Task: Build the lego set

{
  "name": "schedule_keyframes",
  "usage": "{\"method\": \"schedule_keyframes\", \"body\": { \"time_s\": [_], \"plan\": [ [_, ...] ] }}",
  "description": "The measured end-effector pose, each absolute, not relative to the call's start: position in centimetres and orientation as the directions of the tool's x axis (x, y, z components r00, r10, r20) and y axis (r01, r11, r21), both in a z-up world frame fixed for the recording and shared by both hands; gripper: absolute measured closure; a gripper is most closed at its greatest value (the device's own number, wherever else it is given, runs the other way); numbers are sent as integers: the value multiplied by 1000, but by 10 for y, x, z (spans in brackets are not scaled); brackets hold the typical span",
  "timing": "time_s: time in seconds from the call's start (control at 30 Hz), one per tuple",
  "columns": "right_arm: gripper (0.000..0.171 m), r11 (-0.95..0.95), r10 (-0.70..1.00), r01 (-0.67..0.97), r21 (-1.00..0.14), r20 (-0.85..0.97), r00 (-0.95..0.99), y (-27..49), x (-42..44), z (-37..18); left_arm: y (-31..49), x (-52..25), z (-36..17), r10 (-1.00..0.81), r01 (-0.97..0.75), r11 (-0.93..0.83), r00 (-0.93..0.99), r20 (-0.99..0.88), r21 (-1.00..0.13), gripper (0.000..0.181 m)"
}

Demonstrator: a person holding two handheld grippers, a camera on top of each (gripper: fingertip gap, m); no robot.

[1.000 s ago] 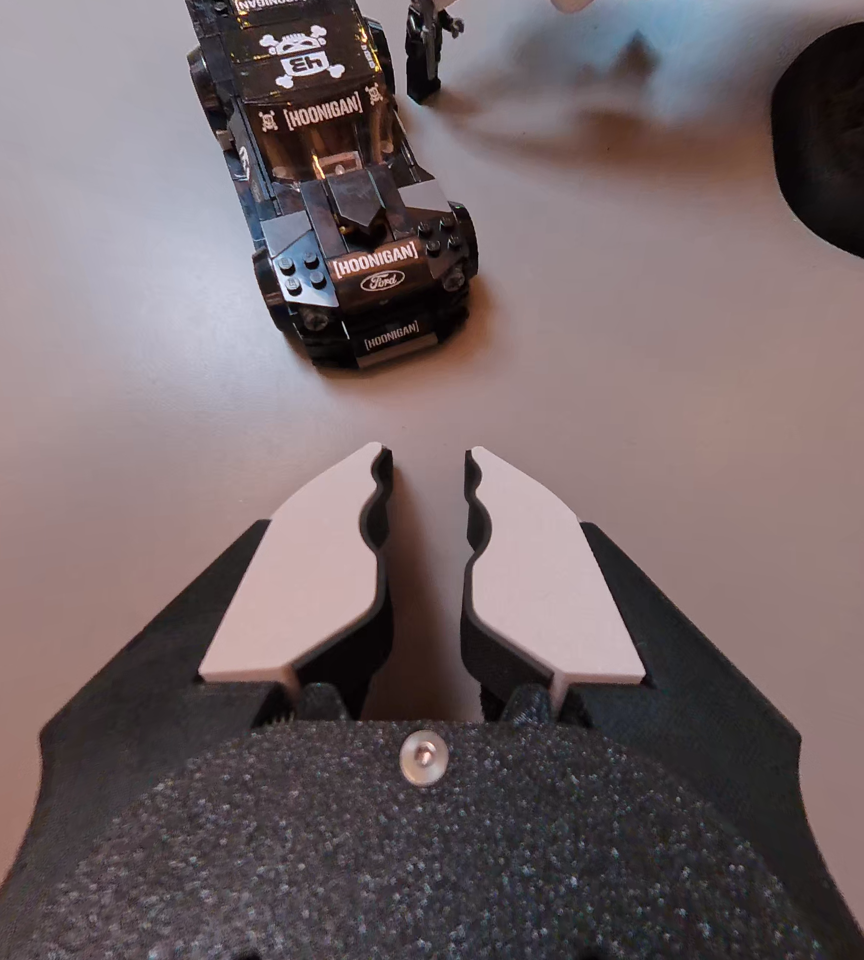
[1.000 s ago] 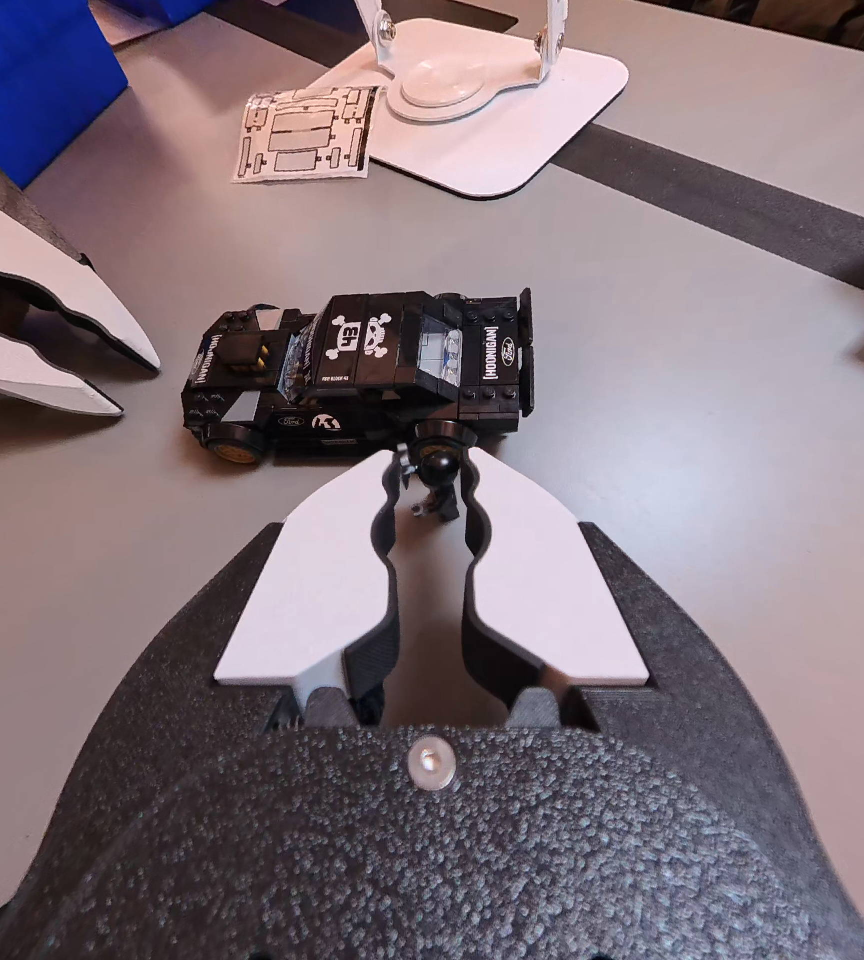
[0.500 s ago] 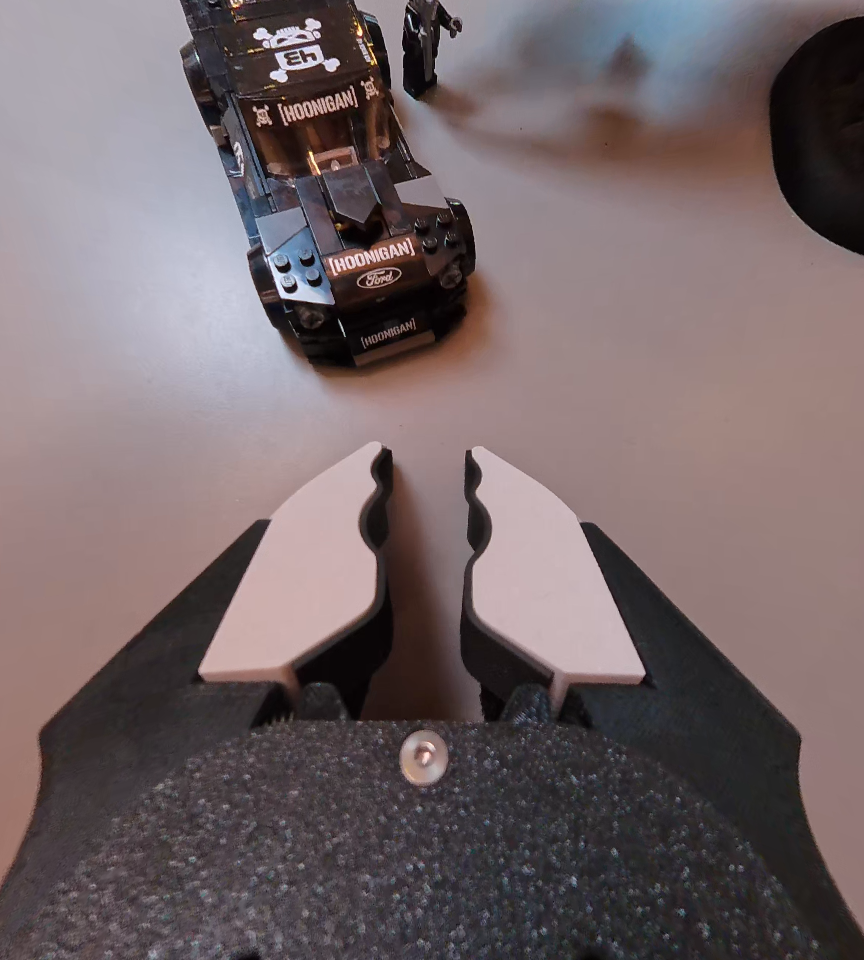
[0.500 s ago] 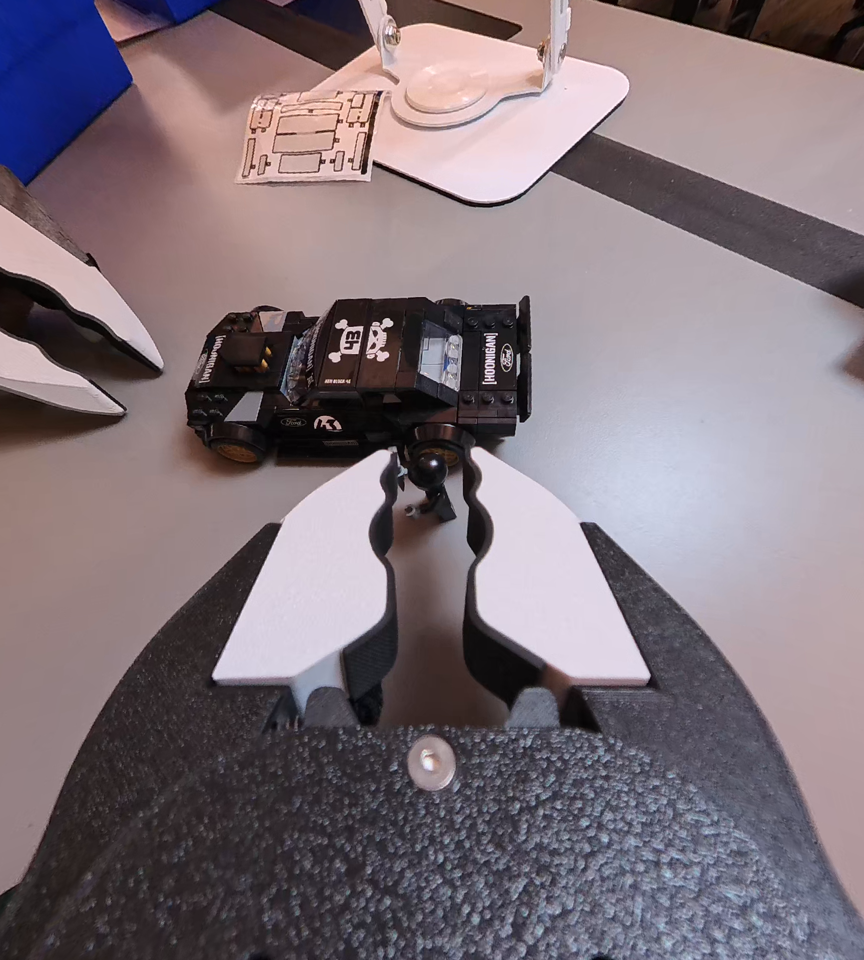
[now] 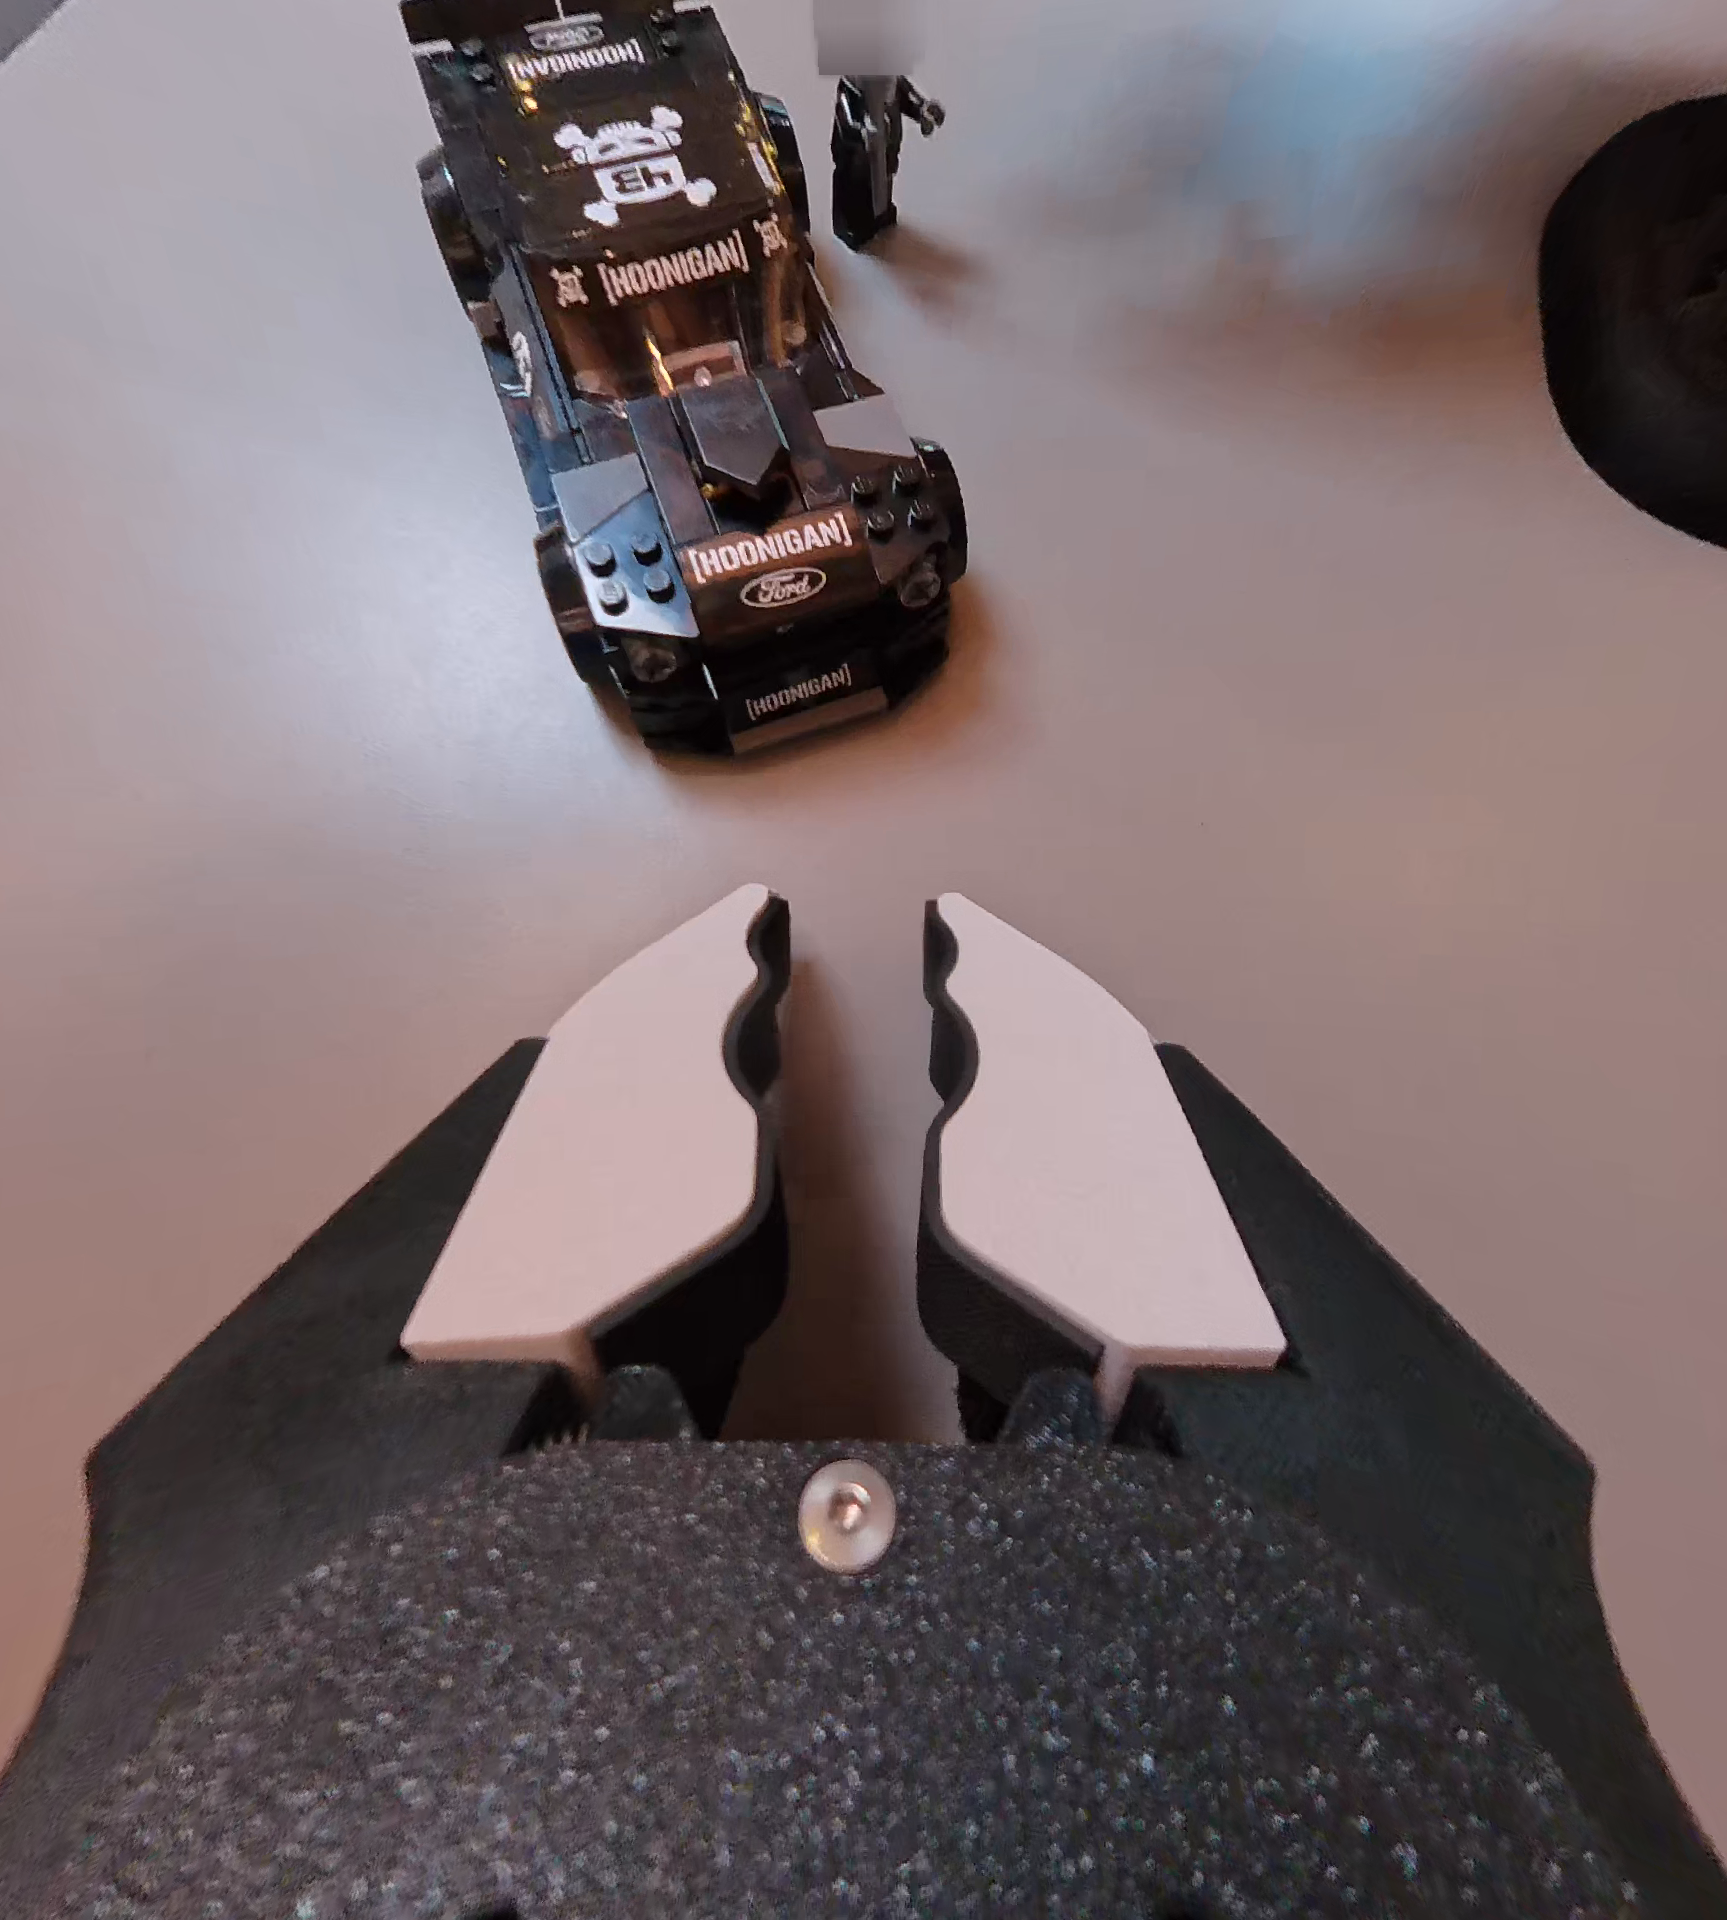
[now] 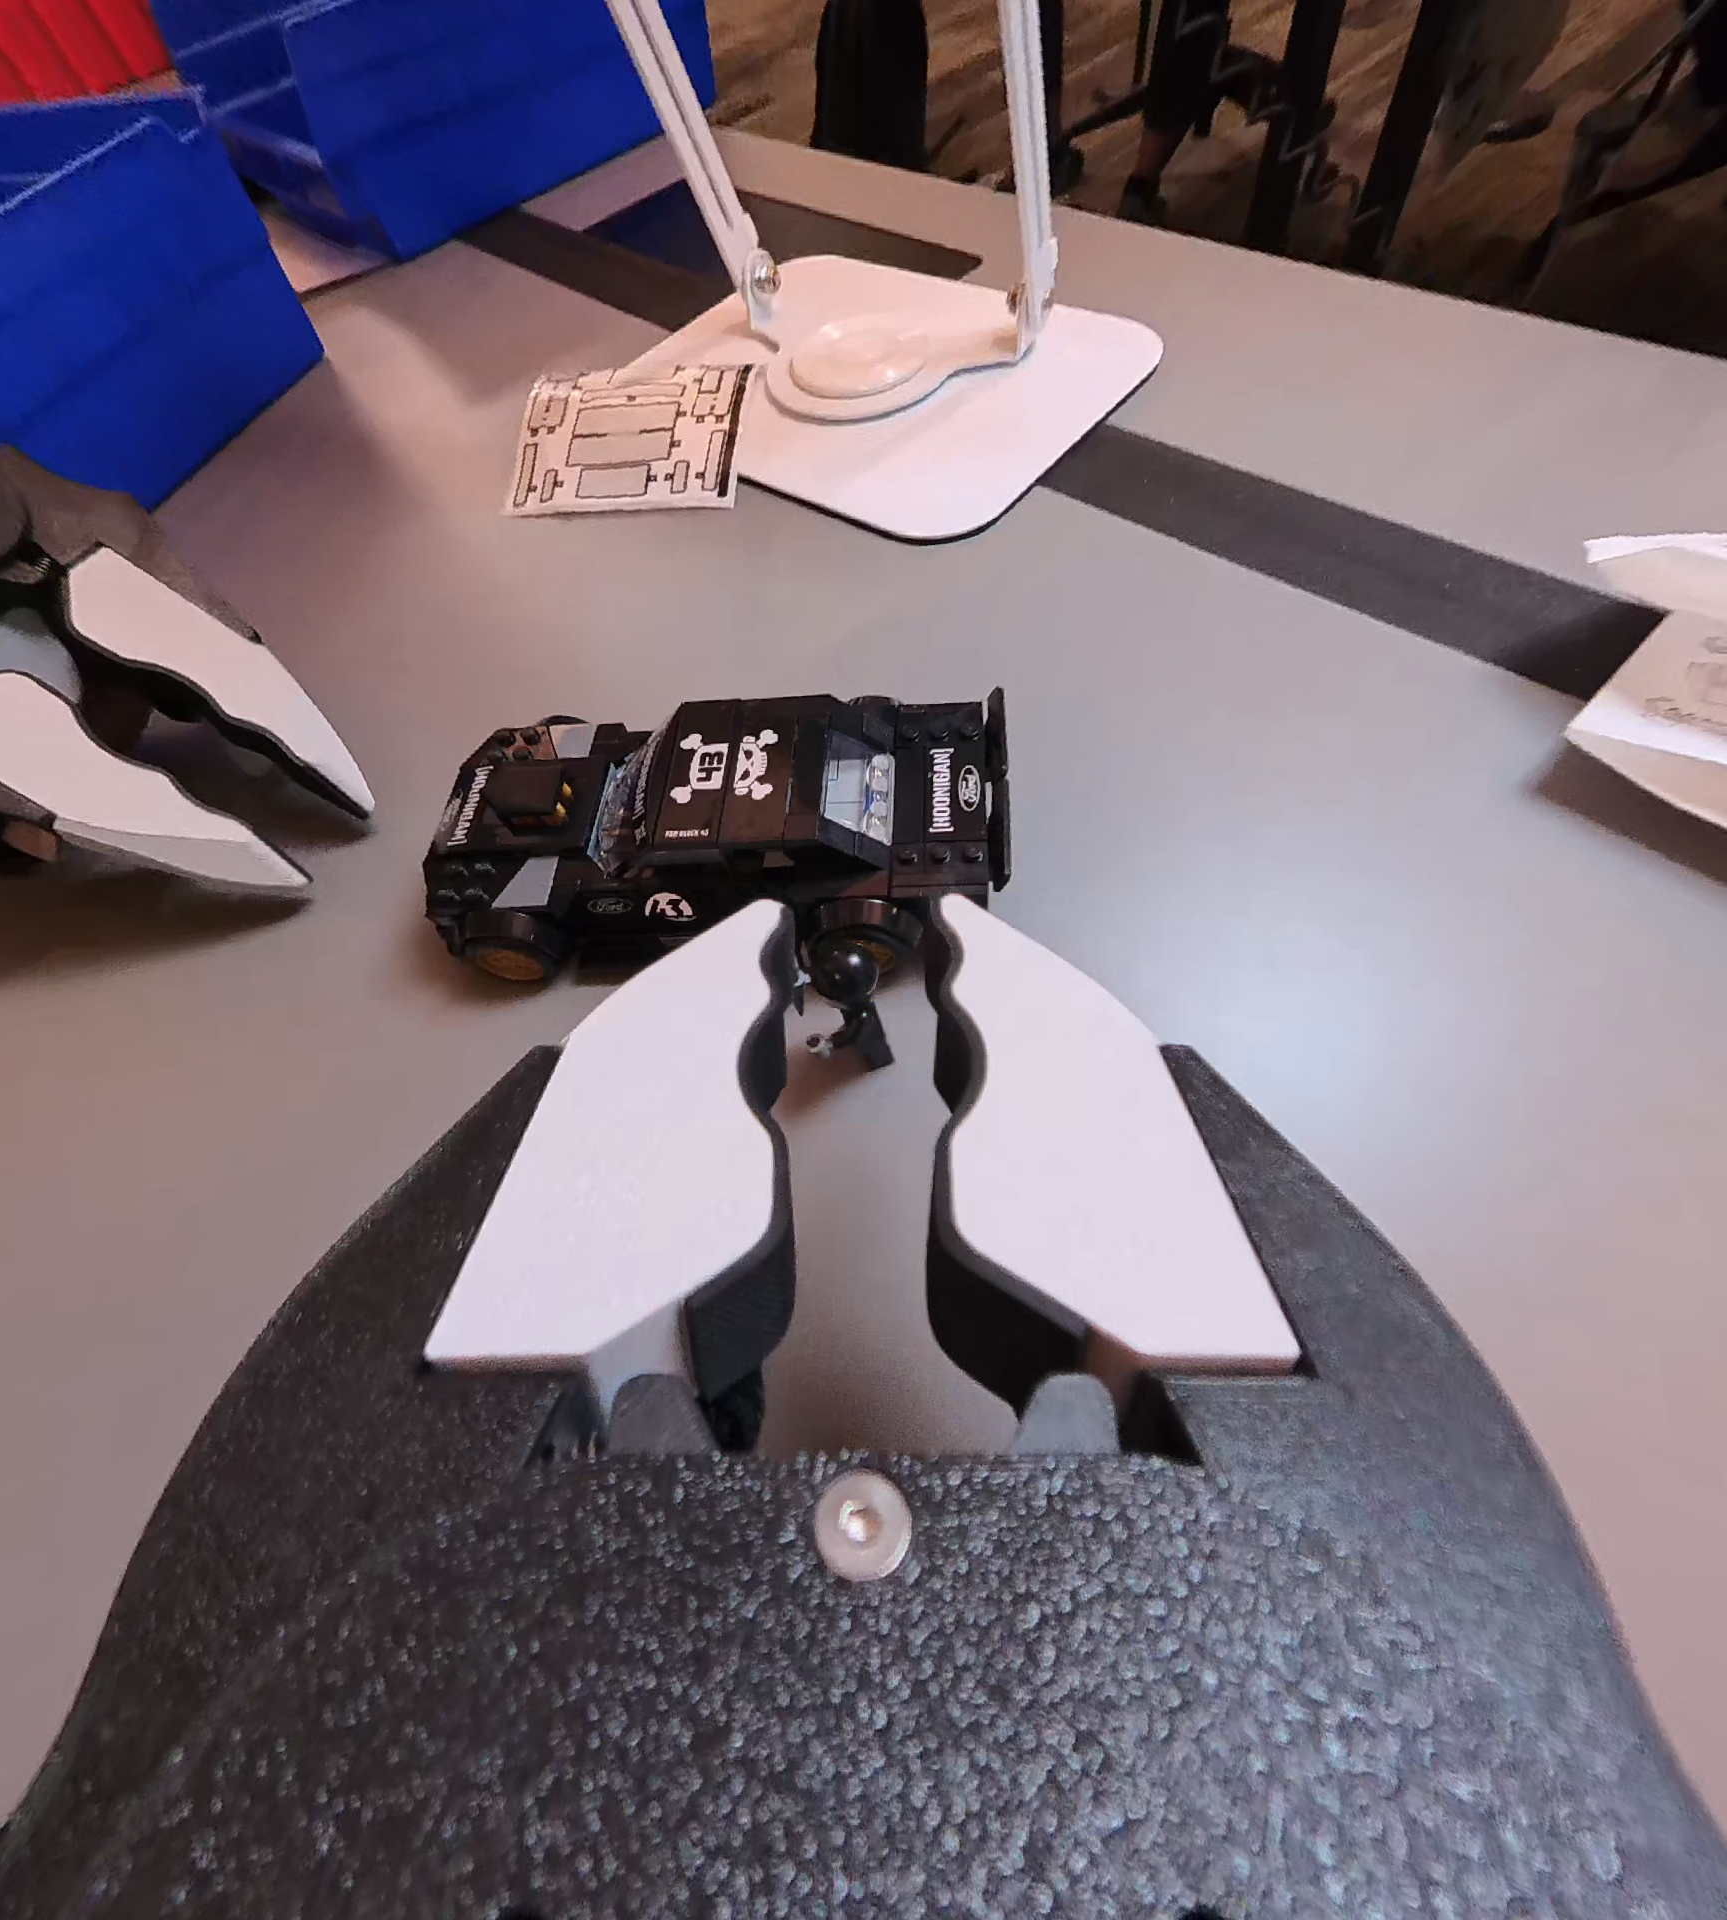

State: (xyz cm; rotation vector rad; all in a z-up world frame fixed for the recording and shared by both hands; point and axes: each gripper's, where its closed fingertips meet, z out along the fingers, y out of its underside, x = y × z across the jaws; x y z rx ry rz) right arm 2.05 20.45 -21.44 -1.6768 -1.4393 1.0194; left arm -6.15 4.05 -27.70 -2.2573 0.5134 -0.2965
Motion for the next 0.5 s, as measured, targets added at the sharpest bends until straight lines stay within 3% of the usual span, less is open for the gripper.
{"method": "schedule_keyframes", "body": {
  "time_s": [0.17, 0.27, 0.4, 0.5],
  "plan": [
    [146, -129, 988, 396, -909, -82, 134, 204, 35, -201, 45, -66, -267, -428, -245, -577, 903, 34, -779, 161],
    [146, -84, 983, 346, -935, -21, 181, 198, 45, -188, 50, -71, -243, -405, -230, -479, 914, -20, -847, 175],
    [146, -48, 974, 271, -961, 15, 227, 173, 50, -171, 54, -90, -197, -283, -155, -295, 957, -69, -943, 181],
    [146, -41, 975, 319, -947, 32, 221, 140, 51, -174, 45, -103, -174, -170, -32, -250, 985, 11, -968, 181]
  ]
}}
